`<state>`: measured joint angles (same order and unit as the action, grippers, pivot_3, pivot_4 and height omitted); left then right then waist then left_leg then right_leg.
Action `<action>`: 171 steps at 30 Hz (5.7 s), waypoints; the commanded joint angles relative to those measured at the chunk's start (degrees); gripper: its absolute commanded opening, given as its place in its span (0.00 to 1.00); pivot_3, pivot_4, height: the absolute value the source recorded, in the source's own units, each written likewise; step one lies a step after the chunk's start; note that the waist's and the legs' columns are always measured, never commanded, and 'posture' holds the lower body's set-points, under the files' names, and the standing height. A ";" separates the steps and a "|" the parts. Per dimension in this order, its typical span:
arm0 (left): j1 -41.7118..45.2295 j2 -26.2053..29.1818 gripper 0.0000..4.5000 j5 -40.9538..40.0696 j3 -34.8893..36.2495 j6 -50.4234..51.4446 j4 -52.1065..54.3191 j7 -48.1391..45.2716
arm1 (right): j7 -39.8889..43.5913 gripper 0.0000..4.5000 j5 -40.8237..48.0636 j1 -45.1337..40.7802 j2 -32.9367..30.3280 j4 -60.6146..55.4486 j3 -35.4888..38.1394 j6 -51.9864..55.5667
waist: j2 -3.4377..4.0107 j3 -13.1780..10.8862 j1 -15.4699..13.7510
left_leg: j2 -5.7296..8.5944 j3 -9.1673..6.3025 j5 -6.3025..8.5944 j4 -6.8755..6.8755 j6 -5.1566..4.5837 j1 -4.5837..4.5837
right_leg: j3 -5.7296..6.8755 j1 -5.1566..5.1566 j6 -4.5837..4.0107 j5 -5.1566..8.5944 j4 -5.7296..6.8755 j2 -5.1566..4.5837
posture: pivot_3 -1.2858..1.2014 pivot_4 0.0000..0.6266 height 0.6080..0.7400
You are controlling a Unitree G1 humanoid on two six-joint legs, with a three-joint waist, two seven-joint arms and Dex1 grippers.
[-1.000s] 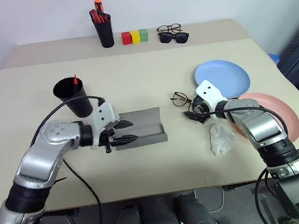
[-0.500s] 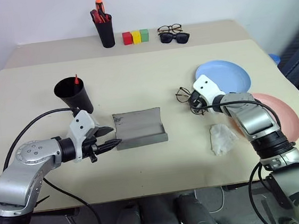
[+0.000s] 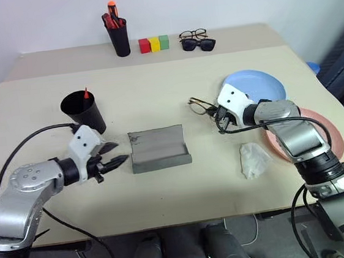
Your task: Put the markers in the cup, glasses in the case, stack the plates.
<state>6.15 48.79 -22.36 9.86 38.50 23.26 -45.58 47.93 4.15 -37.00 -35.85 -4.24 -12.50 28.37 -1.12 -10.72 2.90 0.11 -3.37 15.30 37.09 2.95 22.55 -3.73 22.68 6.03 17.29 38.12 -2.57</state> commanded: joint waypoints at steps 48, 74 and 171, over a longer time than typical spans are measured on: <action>38.85 -22.91 0.70 0.63 -13.24 16.08 -26.21 13.18 | 12.84 0.65 12.91 5.46 1.80 -21.54 7.93 7.70 | 0.01 0.00 -1.52 | 0.25 -0.27 -0.01 0.47 0.01 0.87 | 0.46 0.60 0.00 -0.03 0.15 -0.12 | 0.52 0.24 1.00; 33.82 -8.75 0.26 3.27 -27.04 17.01 -12.51 -10.93 | -4.96 0.65 16.71 18.97 -3.03 -23.09 17.27 12.13 | 0.01 0.00 -1.60 | 0.09 -0.26 -0.04 0.51 0.05 0.84 | 0.44 0.52 0.00 -0.02 0.18 -0.07 | 0.52 0.24 1.00; 13.56 -16.11 0.25 3.30 -12.07 -14.03 -11.36 -0.86 | -7.31 0.00 13.67 41.09 -12.10 -28.42 44.17 17.89 | 0.32 0.07 -2.45 | 0.12 -0.14 0.09 0.53 -0.17 0.05 | 0.43 -0.52 0.07 0.03 -0.13 -0.09 | 0.52 0.24 1.00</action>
<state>19.75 32.43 -18.78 -3.29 25.45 10.36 -46.10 39.32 15.41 3.96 -48.11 -32.53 29.88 45.63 -0.80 -10.66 0.44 0.24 -3.51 15.40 37.63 2.78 22.63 -3.28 22.15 6.11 17.33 37.98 -2.68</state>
